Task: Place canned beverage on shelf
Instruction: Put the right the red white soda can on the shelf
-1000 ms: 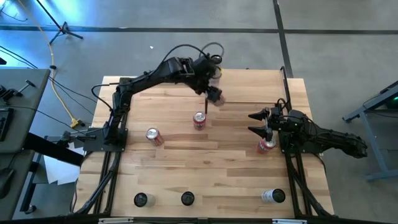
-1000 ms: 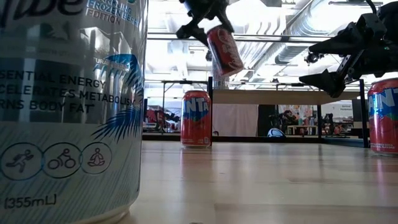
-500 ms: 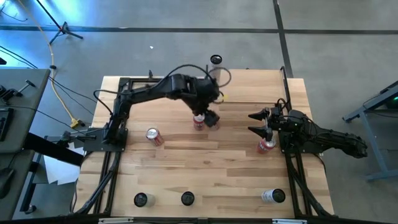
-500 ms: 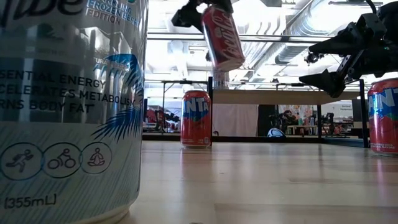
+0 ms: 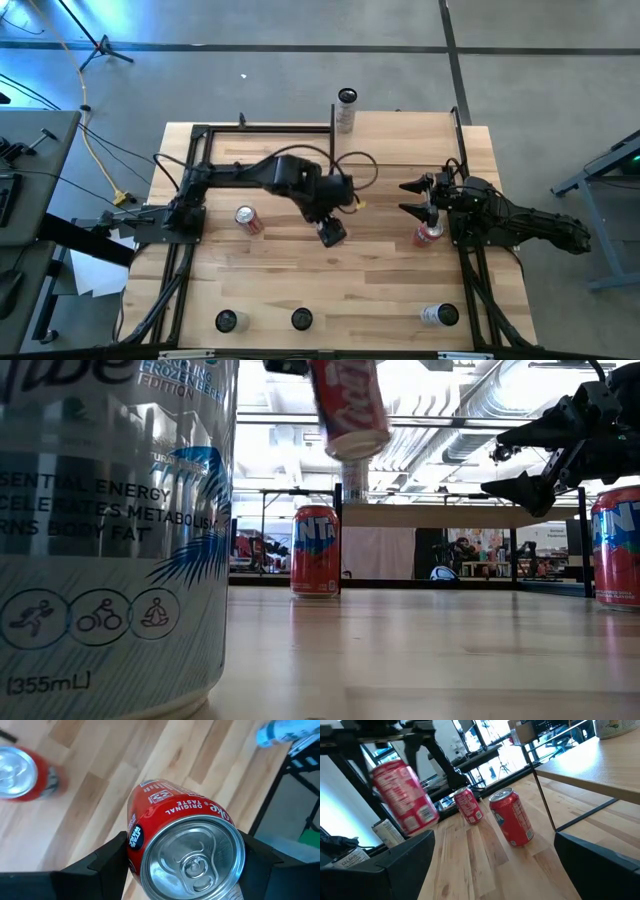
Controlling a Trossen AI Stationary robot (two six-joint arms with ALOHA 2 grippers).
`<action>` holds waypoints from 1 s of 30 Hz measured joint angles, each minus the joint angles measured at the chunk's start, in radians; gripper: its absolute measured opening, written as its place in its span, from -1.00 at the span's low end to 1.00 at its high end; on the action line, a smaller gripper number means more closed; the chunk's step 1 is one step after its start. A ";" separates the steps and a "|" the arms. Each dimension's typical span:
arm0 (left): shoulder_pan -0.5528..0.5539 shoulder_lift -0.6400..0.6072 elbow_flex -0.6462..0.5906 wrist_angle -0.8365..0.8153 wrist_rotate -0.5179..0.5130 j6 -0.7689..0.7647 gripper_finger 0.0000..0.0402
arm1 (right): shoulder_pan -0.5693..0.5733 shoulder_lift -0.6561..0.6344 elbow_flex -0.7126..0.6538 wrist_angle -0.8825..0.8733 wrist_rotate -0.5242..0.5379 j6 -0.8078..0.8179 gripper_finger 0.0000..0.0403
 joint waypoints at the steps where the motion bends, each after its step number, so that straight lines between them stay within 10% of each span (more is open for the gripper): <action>1: -0.012 0.000 0.000 0.022 -0.012 -0.011 0.27 | 0.000 0.000 0.000 0.000 0.000 0.000 0.98; 30: -0.166 0.090 0.003 0.732 -0.349 0.075 0.27 | 0.000 0.026 0.000 0.000 0.003 0.000 0.98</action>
